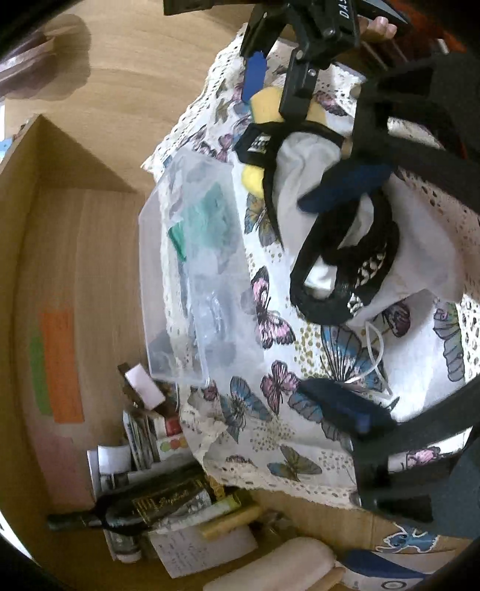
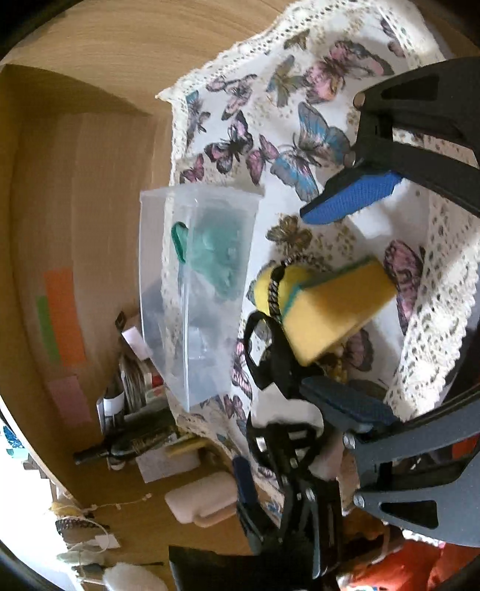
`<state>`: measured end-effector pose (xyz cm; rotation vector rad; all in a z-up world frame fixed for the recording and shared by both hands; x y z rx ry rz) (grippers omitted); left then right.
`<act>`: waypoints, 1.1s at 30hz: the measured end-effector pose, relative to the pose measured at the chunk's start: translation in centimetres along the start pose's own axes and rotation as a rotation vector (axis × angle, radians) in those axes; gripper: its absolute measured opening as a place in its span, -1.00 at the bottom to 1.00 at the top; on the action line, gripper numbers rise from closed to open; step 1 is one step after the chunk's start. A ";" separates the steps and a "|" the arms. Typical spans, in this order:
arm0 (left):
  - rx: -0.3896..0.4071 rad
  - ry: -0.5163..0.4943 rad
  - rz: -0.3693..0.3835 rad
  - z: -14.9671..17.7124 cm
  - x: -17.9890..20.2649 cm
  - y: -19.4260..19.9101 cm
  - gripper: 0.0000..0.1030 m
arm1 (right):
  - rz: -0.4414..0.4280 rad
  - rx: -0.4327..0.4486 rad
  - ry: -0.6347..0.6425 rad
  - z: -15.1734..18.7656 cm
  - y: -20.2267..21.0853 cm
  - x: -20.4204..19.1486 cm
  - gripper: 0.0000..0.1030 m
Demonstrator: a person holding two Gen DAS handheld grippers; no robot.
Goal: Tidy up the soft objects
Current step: 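Grasp the yellow sponge with the right tool while the left tool grasps the black-and-white eye mask, then carry the sponge and eye mask into the clear box and release both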
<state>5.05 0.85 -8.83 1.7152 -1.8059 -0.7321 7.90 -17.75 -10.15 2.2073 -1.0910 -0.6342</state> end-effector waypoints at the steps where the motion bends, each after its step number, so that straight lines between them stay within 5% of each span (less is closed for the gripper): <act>1: -0.002 -0.008 0.005 0.0 0.1 -0.1 0.37 | -0.006 -0.007 0.006 0.1 0.0 -0.2 0.33; 5: -0.040 -0.007 0.069 0.1 0.3 -0.9 0.01 | -0.028 -0.034 0.021 0.3 -0.6 -0.7 -0.13; 12: -0.024 -0.004 0.094 0.3 0.4 -0.4 -0.52 | -0.003 -0.008 0.022 0.6 -0.1 -0.6 -0.30; 33: 0.167 0.023 0.055 -4.3 -1.4 3.6 -0.62 | 0.069 0.172 -0.016 -4.3 3.0 1.4 -0.32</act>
Point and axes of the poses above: each gripper's, at about its wrist camera, not at the fingertips, and y roughly against the way its jaws point, x to its right, z to its underside, the point moved 2 cm from there along -y, roughly the way its jaws point, and after that the axes turned 6 degrees about -x, right-handed, at the moved point
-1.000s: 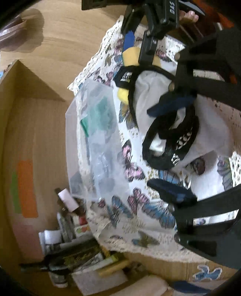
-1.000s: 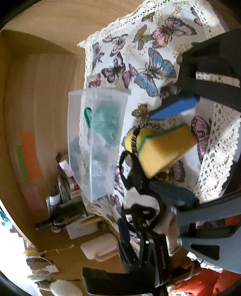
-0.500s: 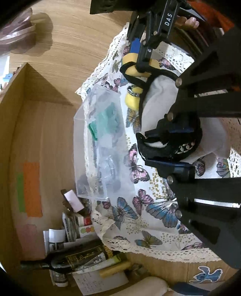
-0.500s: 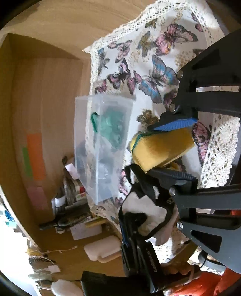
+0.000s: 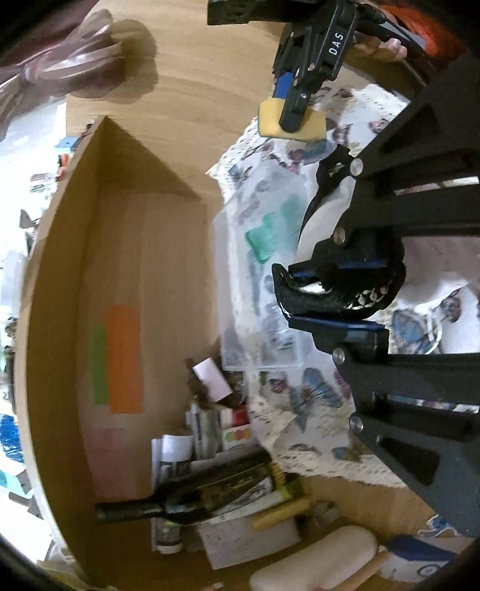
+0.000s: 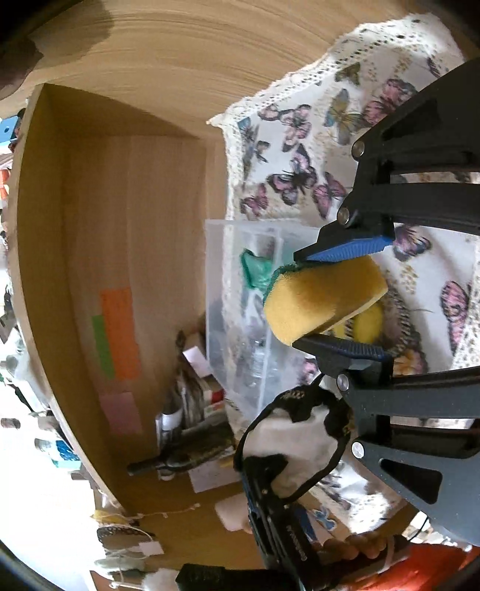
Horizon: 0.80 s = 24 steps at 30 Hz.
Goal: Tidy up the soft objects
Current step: 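Carry the sponge and eye mask into the clear box and release both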
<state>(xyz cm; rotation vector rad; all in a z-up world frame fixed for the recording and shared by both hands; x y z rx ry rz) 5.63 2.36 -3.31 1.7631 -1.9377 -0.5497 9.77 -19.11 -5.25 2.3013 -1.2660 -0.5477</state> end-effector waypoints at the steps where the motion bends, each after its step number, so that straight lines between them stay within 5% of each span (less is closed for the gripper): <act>1: 0.008 0.001 -0.004 -0.4 -0.1 0.0 -0.62 | 0.001 0.006 0.002 -0.4 -0.1 0.1 -0.32; 13: 0.092 0.048 -0.104 -6.1 -2.7 -1.0 -0.62 | 0.043 0.071 0.025 -5.3 -1.6 1.0 -0.32; 24: 0.066 0.062 -0.186 -8.9 -3.9 -5.8 -0.62 | 0.056 0.030 0.077 -9.0 -5.8 0.3 -0.32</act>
Point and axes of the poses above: each gripper's, at about its wrist camera, not at the fingertips, and y roughly against the way its jaws point, x to its right, z to its underside, the point moved 2 cm from there along -y, roughly the way its jaws point, and after that the axes turned 6 degrees about -x, right-handed, at the moved point
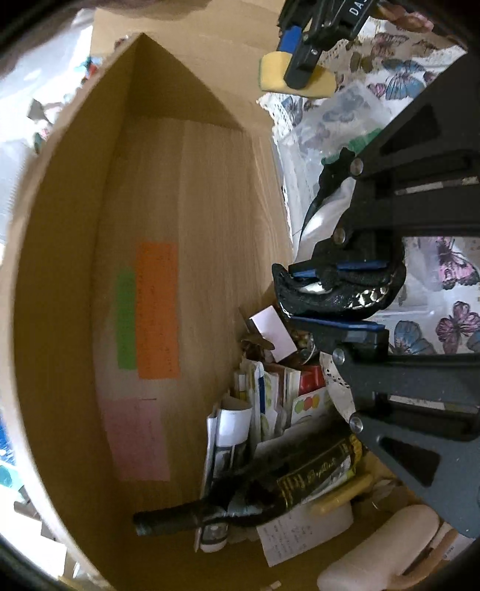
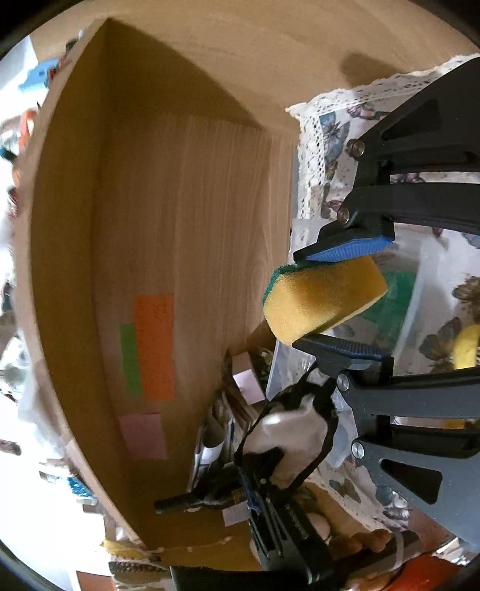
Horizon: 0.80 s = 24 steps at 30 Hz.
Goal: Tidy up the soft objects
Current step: 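Carry the sponge and eye mask into the clear box and release both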
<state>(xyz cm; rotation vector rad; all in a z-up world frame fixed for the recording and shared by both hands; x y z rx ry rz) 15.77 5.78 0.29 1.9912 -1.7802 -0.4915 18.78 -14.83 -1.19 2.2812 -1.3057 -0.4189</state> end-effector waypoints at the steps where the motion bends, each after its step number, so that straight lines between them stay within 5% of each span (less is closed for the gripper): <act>1: -0.007 -0.001 -0.006 0.0 0.1 -0.6 -0.62 | 0.001 -0.010 0.004 -0.1 -0.5 0.0 -0.32; 12: -0.161 -0.017 0.010 1.9 1.4 -7.1 -0.62 | 0.066 -0.166 0.032 1.1 -6.2 0.4 -0.32; 24: -0.275 -0.119 0.048 4.1 4.1 -9.1 -0.53 | 0.125 -0.249 0.067 2.5 -8.9 0.8 -0.27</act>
Point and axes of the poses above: each gripper's, at about its wrist camera, not at the fingertips, and y roughly against the way its jaws point, x to its right, z to its underside, the point moved 2 cm from there along -y, roughly the way its jaws point, and after that the axes turned 6 degrees about -x, right-handed, at the moved point
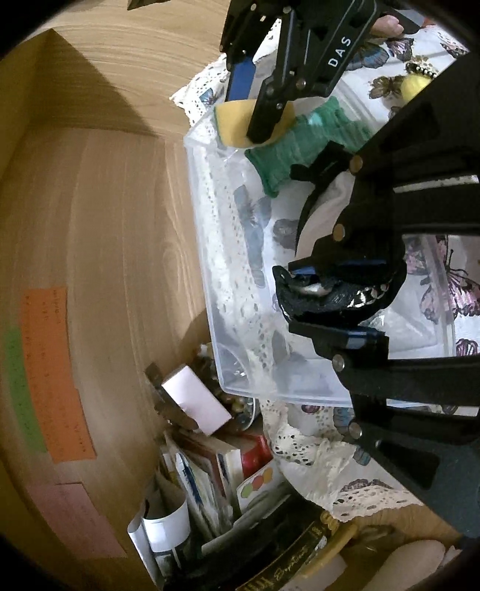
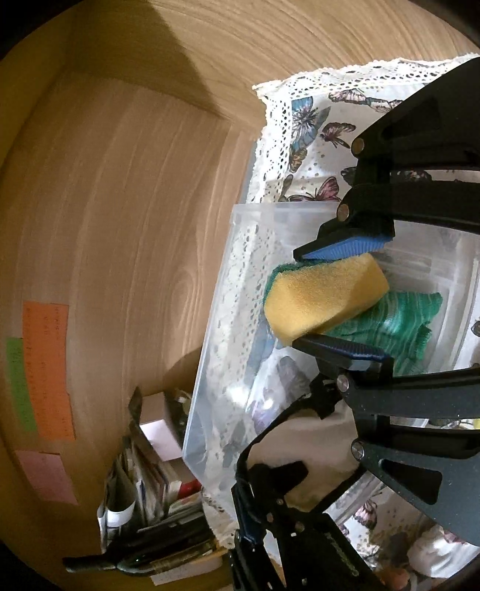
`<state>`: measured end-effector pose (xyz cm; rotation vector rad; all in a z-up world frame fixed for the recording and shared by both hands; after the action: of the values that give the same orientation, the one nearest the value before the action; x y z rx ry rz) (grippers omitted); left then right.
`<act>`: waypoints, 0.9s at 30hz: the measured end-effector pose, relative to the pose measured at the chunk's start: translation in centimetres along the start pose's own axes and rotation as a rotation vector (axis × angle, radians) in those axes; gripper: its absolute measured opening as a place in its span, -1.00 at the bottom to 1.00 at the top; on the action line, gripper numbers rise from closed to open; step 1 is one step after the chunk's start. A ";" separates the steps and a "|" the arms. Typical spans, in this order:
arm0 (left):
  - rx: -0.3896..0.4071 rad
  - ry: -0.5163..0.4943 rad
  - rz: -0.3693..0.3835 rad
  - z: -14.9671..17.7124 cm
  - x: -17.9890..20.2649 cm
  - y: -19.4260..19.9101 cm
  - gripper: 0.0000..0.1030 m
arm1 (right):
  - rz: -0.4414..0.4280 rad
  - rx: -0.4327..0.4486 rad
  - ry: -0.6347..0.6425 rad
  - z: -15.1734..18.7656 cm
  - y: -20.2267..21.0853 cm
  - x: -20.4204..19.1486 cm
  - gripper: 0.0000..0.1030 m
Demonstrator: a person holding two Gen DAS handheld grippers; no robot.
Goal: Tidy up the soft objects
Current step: 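Carry the sponge and eye mask into the clear box and release both, then grasp the beaded bracelet with the right tool while the left tool grasps the white cloth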
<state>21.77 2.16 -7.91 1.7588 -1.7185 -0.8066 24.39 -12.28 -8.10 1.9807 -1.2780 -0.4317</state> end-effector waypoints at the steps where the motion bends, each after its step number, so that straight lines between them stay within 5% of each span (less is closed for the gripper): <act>1: -0.008 -0.002 -0.004 0.0 0.1 -0.1 -0.46 | 0.001 -0.003 0.002 -0.1 -0.1 -0.2 -0.26; 4: -0.020 -0.001 -0.005 0.1 -0.1 -0.1 -0.28 | -0.008 -0.011 0.011 -0.1 -0.1 -0.4 -0.13; 9: -0.013 0.020 0.000 -0.1 -0.6 0.8 0.20 | 0.017 0.022 0.031 -0.2 1.1 -0.8 0.40; 20: 0.075 0.049 -0.001 0.0 -0.7 6.4 0.88 | 0.004 0.149 0.041 0.5 6.9 -1.1 0.64; 27: 0.149 0.040 -0.020 1.7 -1.0 10.4 0.97 | -0.035 0.208 0.001 2.6 10.3 -0.5 0.79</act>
<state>13.54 2.84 -1.35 1.8792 -1.7774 -0.6621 15.98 -15.35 -2.40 2.1785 -1.3351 -0.3251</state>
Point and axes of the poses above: each gripper's, at about its wrist camera, not at the fingertips, and y roughly against the way its jaws point, x to its right, z to its underside, the point moved 2 cm from there along -y, roughly the way its jaws point, and after that the axes turned 6 degrees about -x, right-handed, at the moved point
